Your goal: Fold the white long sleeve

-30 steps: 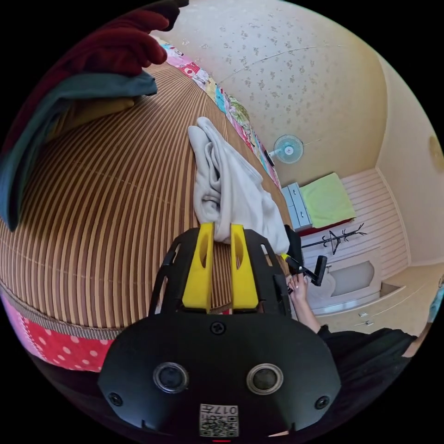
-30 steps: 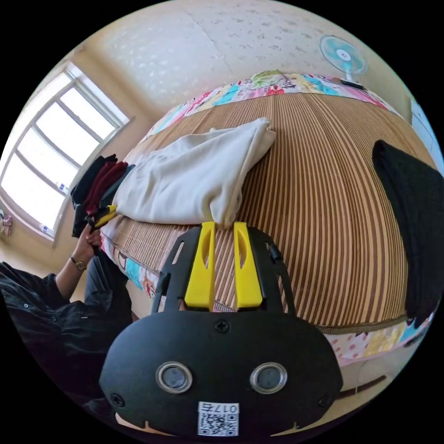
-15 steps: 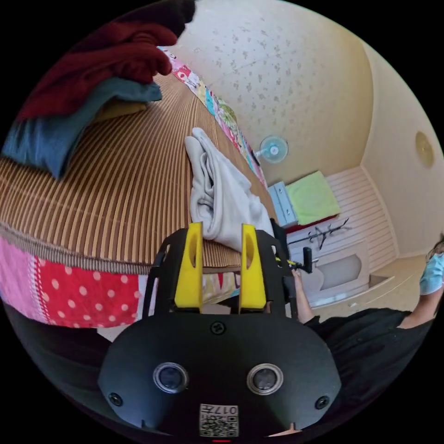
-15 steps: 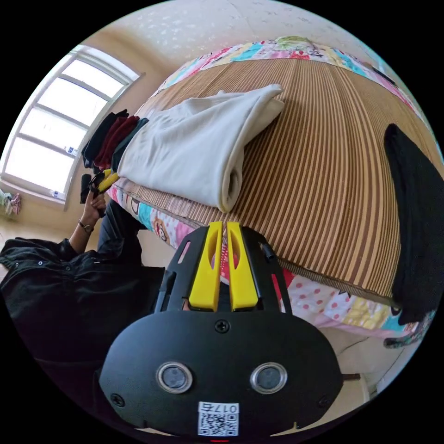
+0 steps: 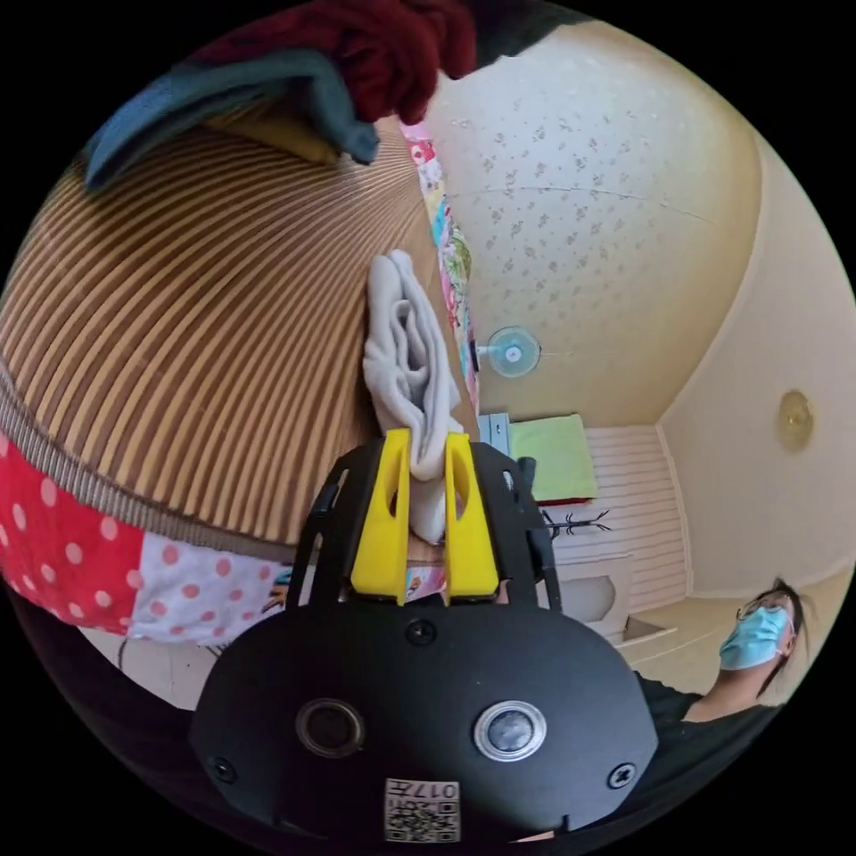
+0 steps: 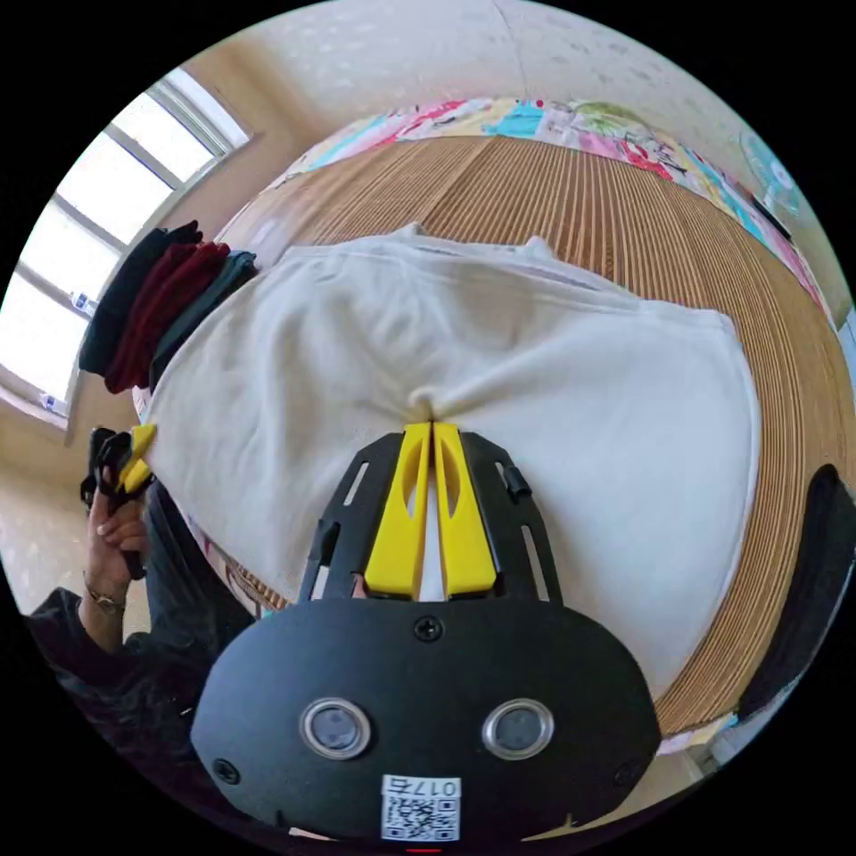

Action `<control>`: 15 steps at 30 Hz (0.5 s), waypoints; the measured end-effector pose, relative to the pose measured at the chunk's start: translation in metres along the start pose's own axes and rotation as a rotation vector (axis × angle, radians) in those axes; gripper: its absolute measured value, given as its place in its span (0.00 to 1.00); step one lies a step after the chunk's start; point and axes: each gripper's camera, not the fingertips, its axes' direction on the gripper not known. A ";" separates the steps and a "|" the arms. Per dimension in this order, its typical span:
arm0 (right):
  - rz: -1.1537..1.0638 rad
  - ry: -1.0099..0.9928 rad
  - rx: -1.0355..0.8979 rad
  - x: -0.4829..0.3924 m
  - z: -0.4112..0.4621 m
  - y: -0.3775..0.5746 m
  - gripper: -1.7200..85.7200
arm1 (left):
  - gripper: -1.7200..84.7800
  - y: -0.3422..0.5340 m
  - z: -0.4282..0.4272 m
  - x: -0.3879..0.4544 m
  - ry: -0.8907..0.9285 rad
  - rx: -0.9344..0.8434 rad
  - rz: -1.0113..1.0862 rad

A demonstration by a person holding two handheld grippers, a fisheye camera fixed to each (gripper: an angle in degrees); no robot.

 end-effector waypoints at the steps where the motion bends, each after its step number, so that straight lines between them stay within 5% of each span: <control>1: 0.015 -0.025 -0.010 0.005 -0.003 0.000 0.03 | 0.09 -0.007 0.009 0.024 -0.011 -0.016 0.078; 8: 0.280 -0.295 0.354 0.094 -0.135 0.097 0.03 | 0.09 0.012 0.166 0.196 -0.027 -0.330 0.686; 15: 0.573 -0.337 0.517 0.213 -0.191 0.220 0.06 | 0.12 0.113 0.321 0.207 -0.035 -0.693 0.822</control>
